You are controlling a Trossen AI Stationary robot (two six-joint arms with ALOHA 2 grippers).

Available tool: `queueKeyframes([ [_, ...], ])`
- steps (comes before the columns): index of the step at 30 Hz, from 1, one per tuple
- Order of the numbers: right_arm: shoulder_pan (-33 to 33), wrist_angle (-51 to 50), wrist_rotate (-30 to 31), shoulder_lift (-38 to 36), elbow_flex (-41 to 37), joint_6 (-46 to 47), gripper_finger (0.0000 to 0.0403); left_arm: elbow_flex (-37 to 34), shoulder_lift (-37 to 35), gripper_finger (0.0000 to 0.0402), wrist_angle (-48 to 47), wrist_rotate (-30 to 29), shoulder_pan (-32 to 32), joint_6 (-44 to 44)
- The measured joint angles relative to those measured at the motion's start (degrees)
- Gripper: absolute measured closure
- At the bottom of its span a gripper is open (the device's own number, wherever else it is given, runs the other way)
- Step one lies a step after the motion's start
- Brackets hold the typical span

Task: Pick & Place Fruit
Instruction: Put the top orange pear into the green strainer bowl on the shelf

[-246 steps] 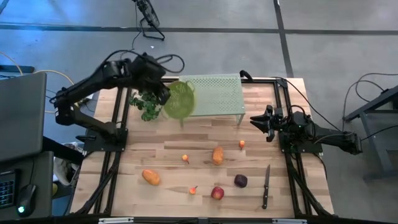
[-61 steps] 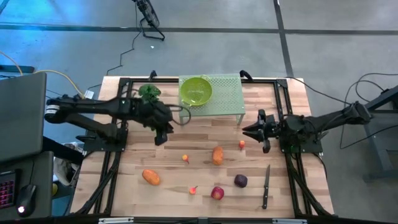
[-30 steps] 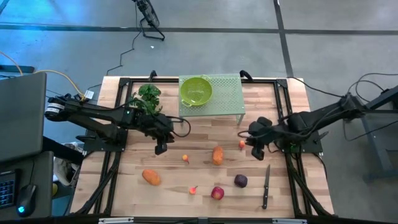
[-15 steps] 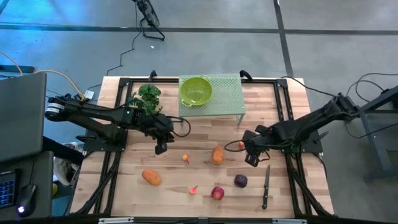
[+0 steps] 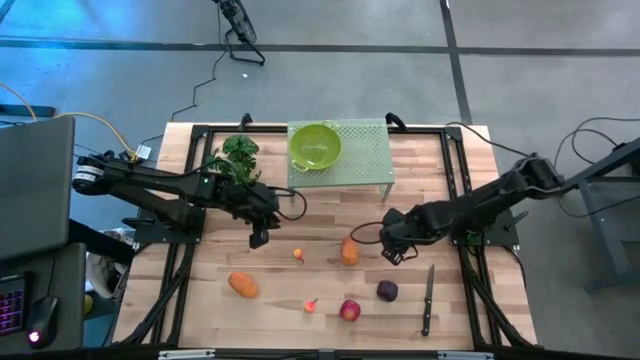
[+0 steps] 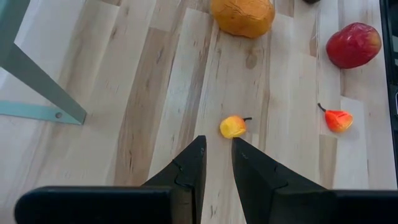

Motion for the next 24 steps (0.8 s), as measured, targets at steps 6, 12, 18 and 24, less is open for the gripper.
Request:
queueKeyframes([
  [6,0.0,1.6,3.2,3.6,0.0,1.7,0.0207,0.0,0.0,0.0327,0.0,0.0,0.0,0.0],
  [12,-1.8,3.7,4.2,7.6,0.0,3.8,0.0145,0.0,0.0,0.0327,0.0,0.0,0.0,0.0],
  [18,-4.3,3.7,6.3,11.7,0.0,6.9,0.0131,0.0,0.0,0.0327,0.0,0.0,0.0,0.0],
  [24,-5.8,4.9,7.1,12.6,0.0,6.9,0.0144,0.0,0.0,0.0327,-0.1,0.0,0.0,0.0],
])
